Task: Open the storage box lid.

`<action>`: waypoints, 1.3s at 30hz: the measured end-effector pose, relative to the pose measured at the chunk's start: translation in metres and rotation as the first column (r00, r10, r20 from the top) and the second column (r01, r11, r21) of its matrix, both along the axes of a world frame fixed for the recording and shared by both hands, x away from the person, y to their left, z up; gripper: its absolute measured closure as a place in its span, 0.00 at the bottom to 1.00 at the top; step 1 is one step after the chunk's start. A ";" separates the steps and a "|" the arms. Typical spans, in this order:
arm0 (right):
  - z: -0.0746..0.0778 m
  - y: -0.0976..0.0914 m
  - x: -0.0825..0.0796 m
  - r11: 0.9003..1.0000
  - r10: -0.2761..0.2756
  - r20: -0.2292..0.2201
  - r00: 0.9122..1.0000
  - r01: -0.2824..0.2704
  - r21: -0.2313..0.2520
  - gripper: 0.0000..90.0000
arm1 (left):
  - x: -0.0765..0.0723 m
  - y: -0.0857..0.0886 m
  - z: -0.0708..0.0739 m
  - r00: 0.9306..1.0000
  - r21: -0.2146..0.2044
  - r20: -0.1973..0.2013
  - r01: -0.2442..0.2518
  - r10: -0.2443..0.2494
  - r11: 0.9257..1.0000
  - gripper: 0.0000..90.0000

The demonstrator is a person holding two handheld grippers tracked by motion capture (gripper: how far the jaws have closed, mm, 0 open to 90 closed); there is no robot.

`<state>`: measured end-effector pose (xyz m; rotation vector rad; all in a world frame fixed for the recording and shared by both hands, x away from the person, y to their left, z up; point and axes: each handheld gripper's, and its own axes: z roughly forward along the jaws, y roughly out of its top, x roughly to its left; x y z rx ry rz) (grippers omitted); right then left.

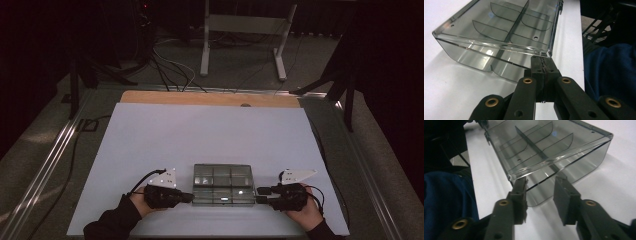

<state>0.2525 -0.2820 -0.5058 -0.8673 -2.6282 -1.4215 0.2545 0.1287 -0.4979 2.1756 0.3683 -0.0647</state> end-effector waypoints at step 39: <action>0.003 0.012 0.025 0.996 -0.087 0.220 0.972 0.091 -0.010 0.62 | 0.004 -0.002 0.011 0.997 -0.040 0.082 -0.010 0.013 0.999 0.95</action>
